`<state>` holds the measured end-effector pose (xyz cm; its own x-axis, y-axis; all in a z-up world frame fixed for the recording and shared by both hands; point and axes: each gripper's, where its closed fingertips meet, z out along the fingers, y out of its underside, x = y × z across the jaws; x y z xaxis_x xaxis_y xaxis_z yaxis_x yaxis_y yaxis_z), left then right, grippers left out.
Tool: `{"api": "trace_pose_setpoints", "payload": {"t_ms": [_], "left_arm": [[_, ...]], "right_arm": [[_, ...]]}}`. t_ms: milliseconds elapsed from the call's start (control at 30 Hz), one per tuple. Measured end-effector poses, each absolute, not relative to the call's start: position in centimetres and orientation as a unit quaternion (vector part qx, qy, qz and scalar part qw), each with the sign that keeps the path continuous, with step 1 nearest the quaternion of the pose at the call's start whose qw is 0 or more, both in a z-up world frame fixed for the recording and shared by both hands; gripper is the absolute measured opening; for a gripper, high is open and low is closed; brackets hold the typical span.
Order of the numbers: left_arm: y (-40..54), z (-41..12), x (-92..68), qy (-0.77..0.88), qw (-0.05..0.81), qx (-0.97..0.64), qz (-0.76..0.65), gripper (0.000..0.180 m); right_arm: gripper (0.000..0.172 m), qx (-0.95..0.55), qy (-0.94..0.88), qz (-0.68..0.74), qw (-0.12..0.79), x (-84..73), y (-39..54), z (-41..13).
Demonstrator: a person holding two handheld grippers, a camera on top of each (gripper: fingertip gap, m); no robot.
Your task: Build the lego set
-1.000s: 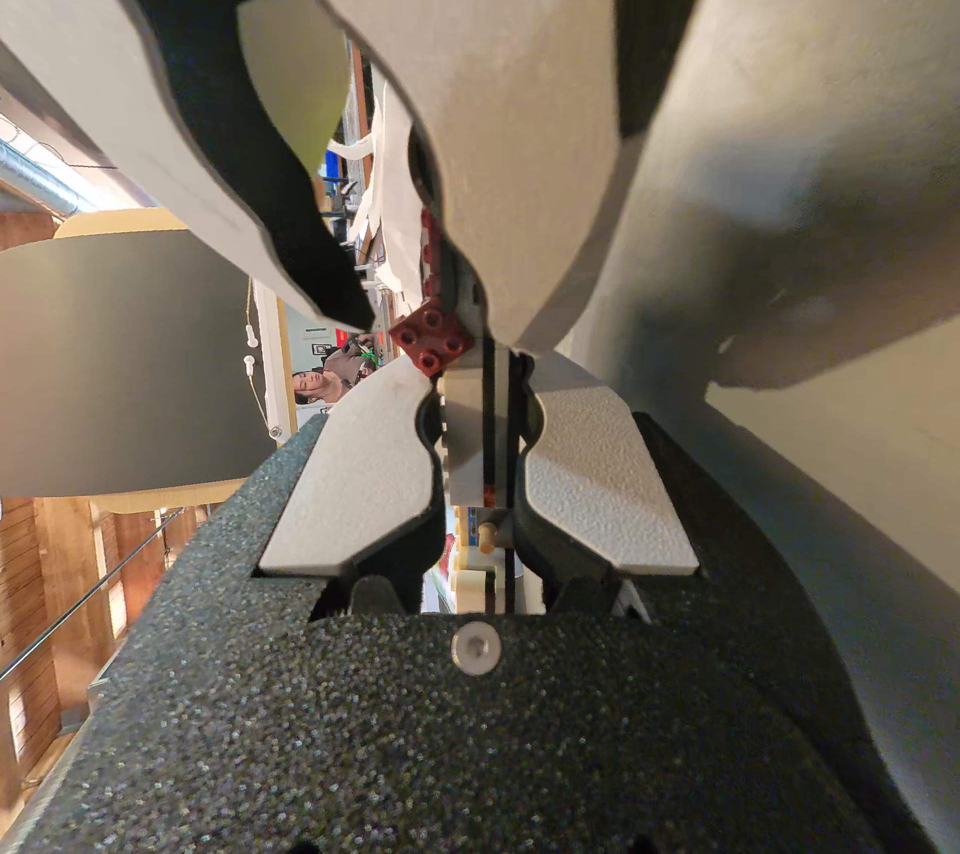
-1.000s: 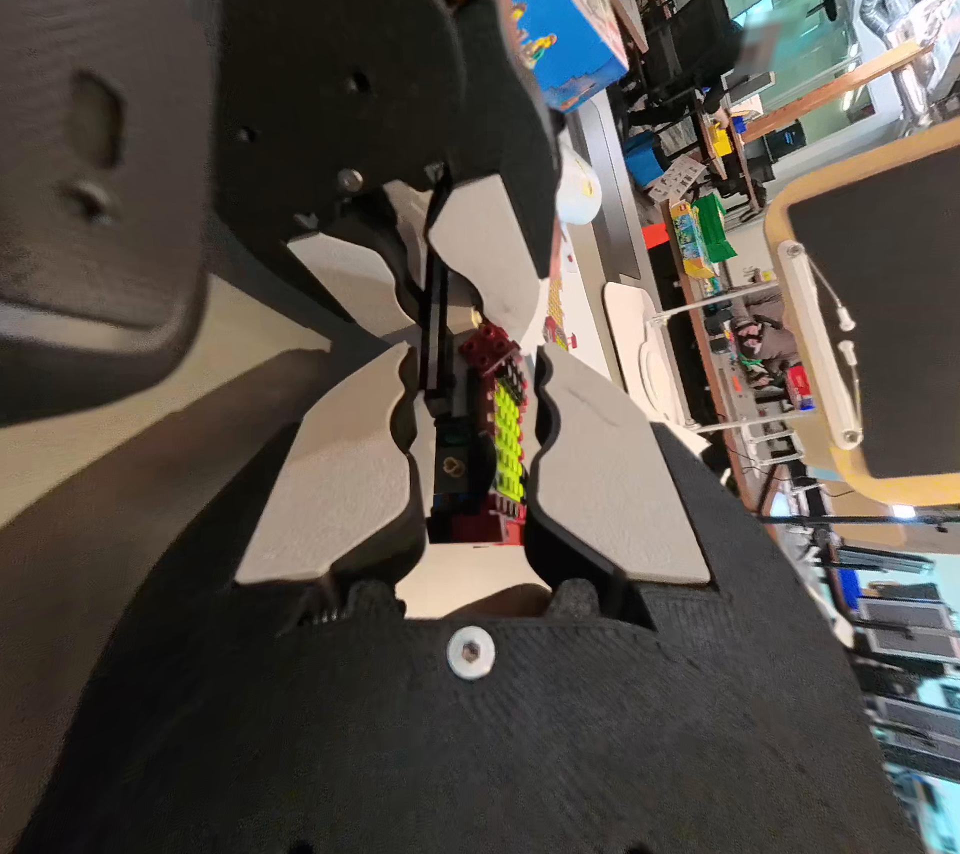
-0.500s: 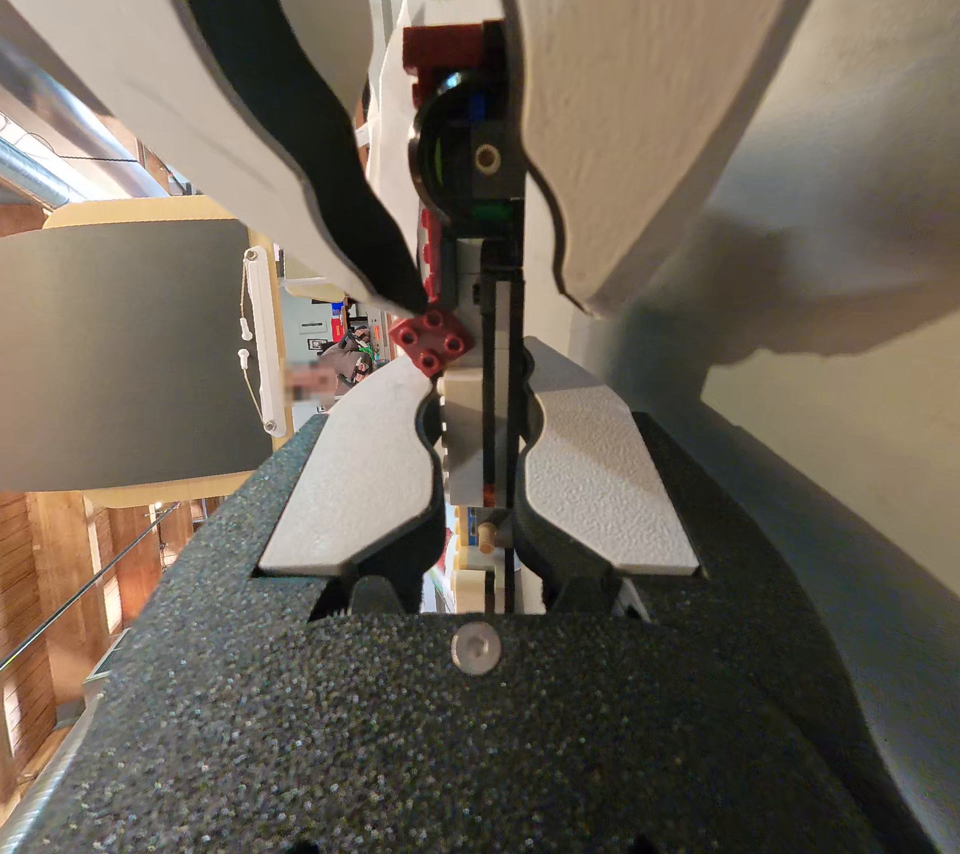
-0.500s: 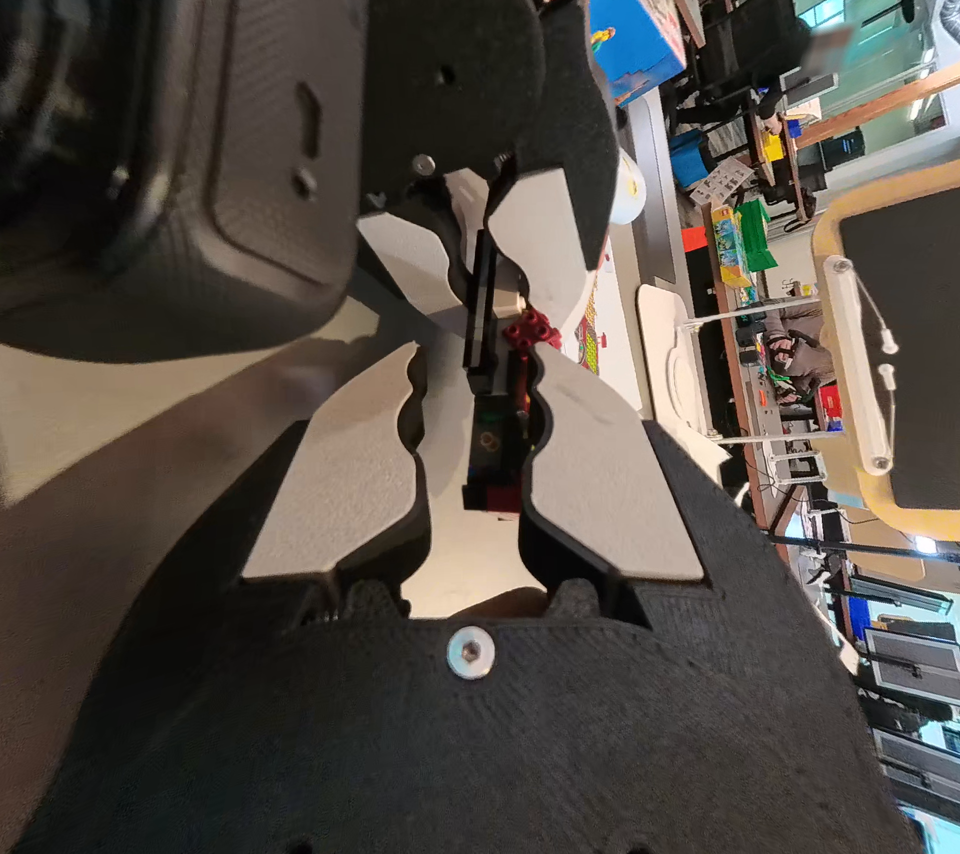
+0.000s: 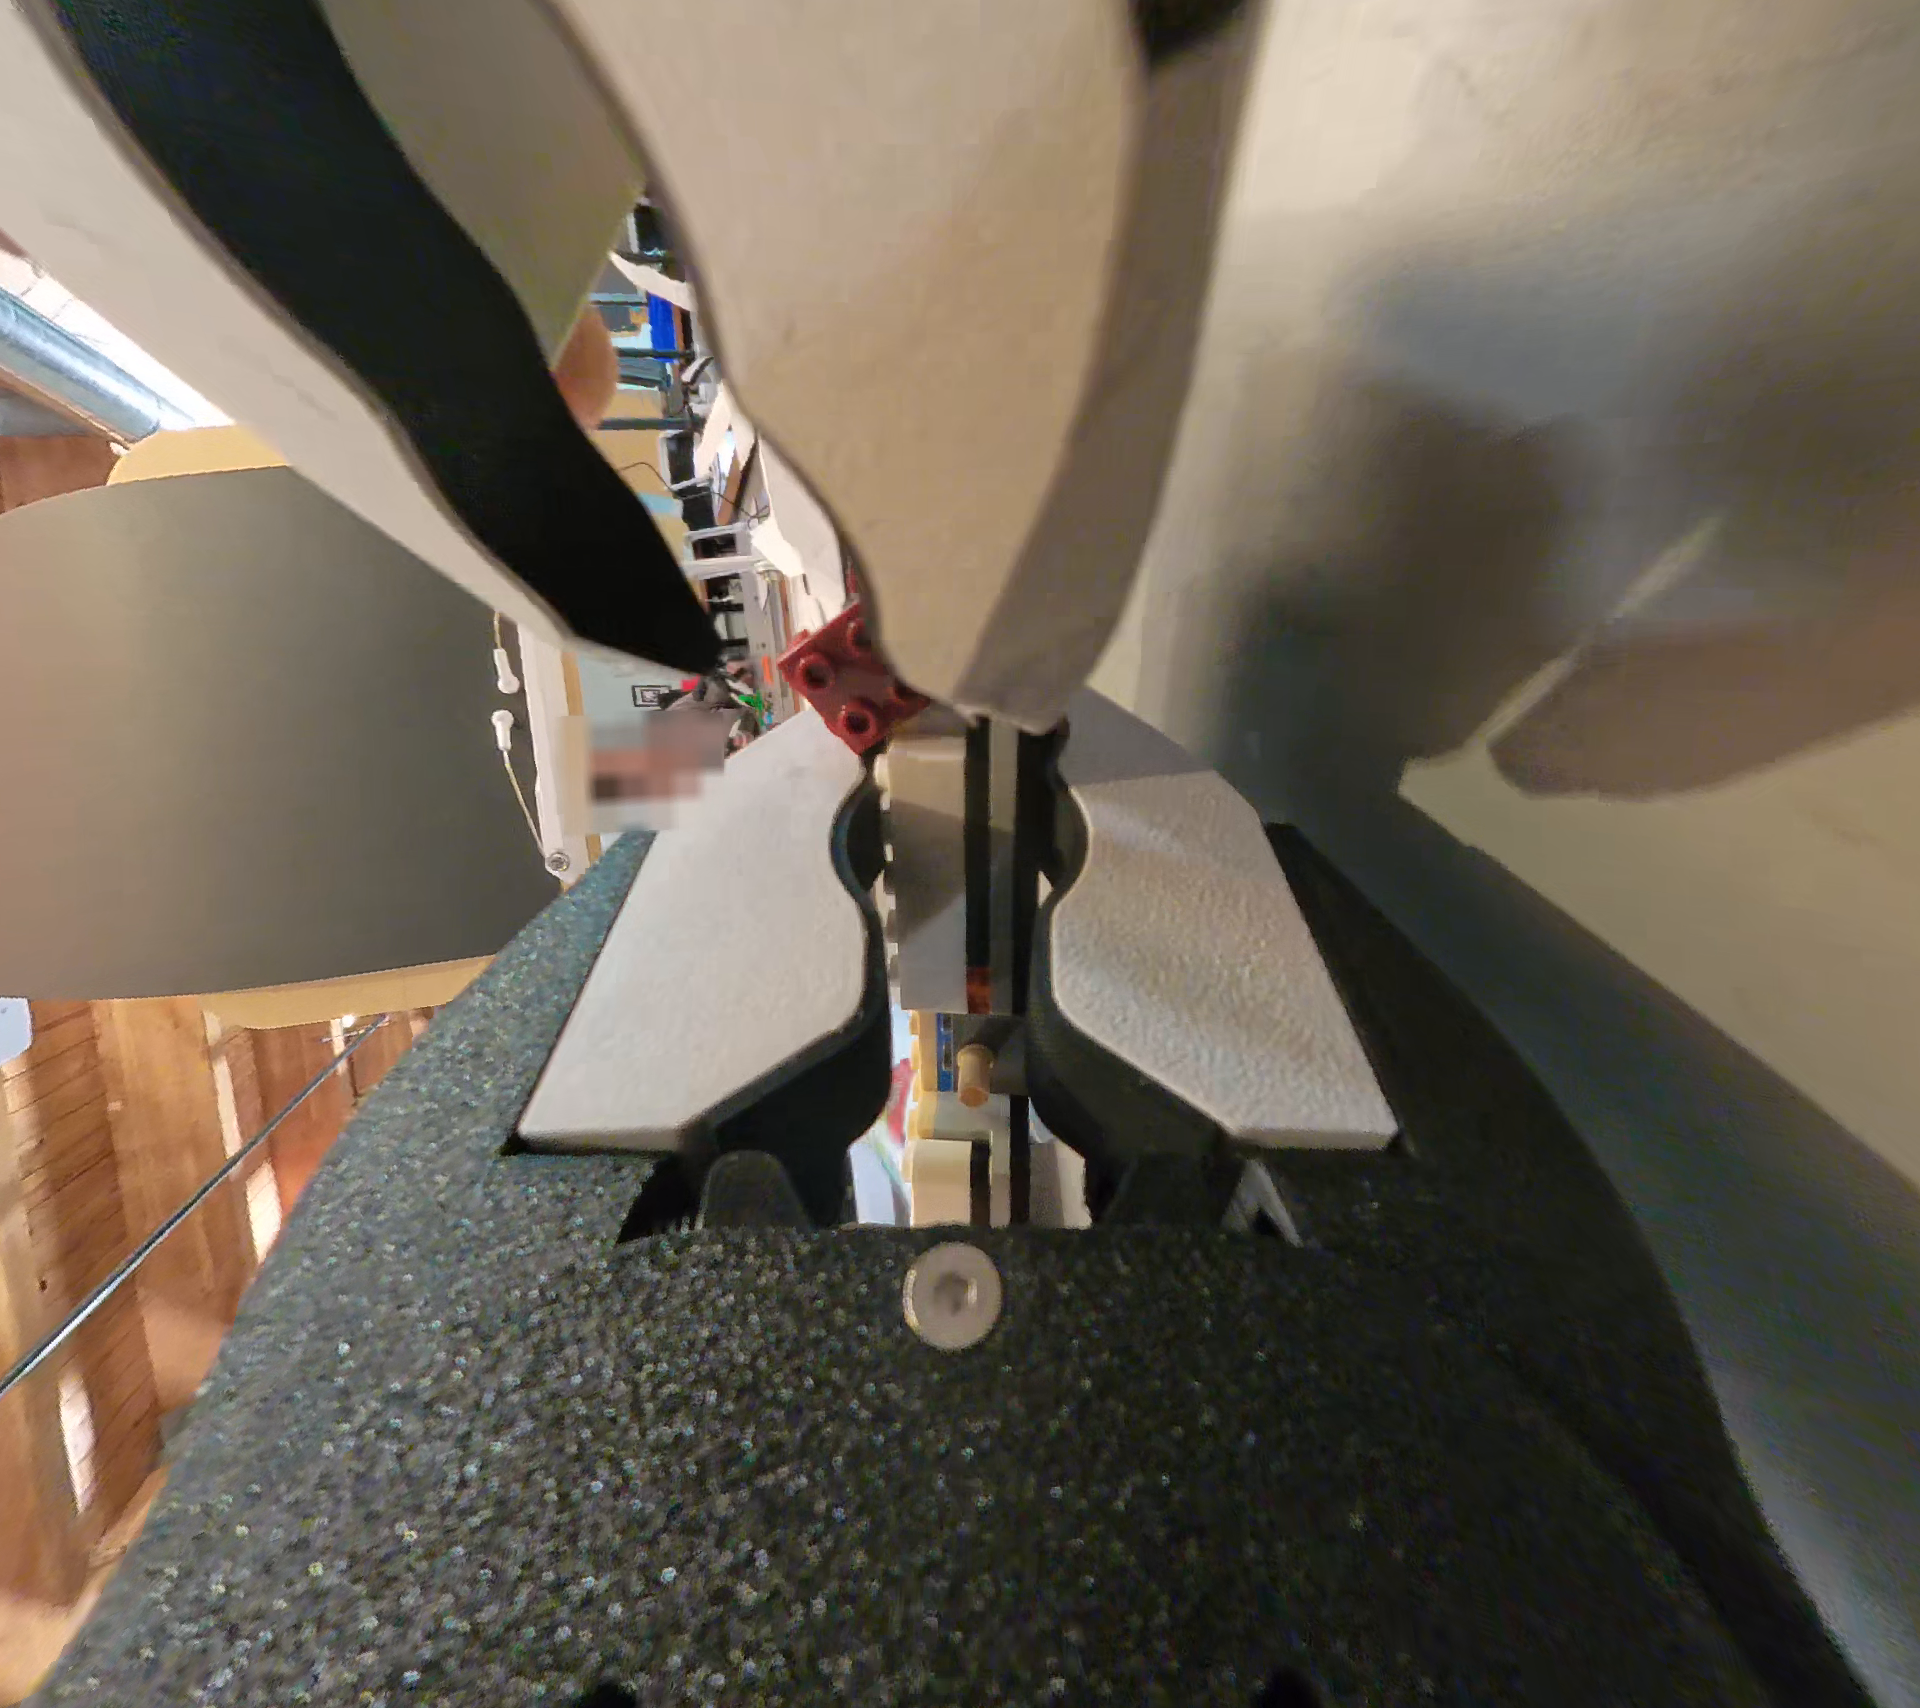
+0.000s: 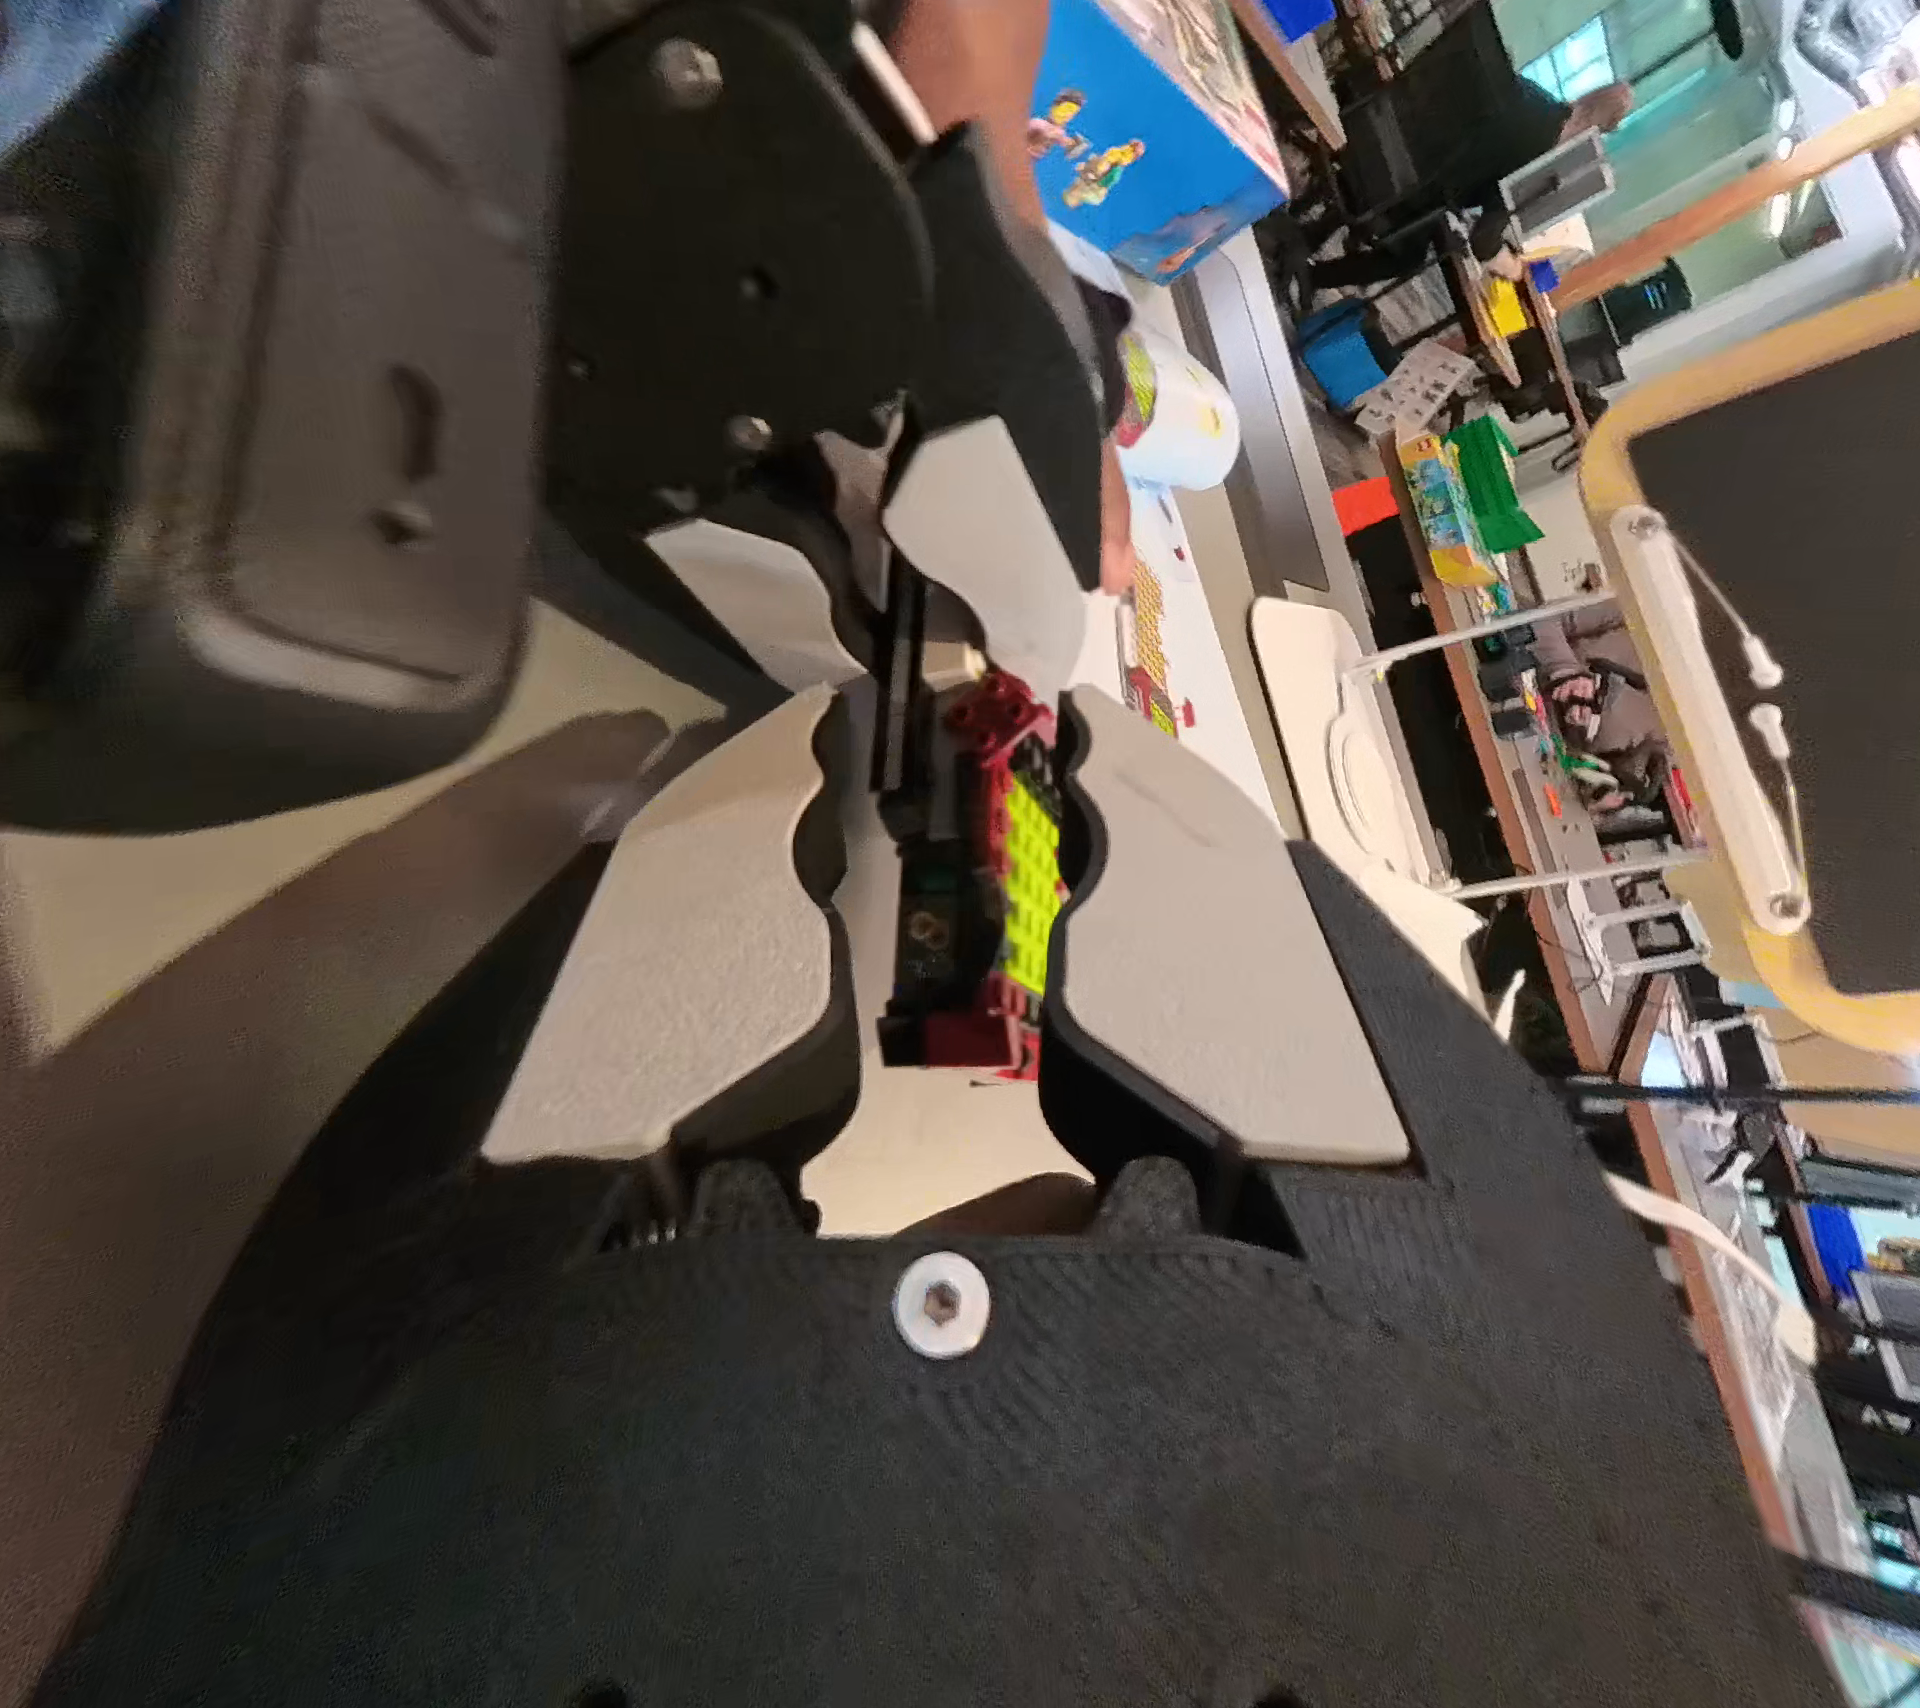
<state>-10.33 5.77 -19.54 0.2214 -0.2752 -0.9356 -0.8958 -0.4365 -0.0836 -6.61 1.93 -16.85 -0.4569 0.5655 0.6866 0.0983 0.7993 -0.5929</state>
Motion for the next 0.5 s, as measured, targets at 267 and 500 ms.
{"api": "trace_pose_setpoints", "payload": {"t_ms": [267, 500], "left_arm": [[5.78, -19.38, -9.83, 0.436, 0.322, -0.689, 0.481, 0.025], [5.81, -19.44, -9.62, 0.442, 0.320, -0.686, 0.481, 0.025]], "right_arm": [[0.033, -0.304, -0.794, 0.294, 0.437, -7.27, 2.49, -16.28], [0.018, -0.374, -0.784, 0.313, 0.384, -7.33, 2.96, -16.76]]}}
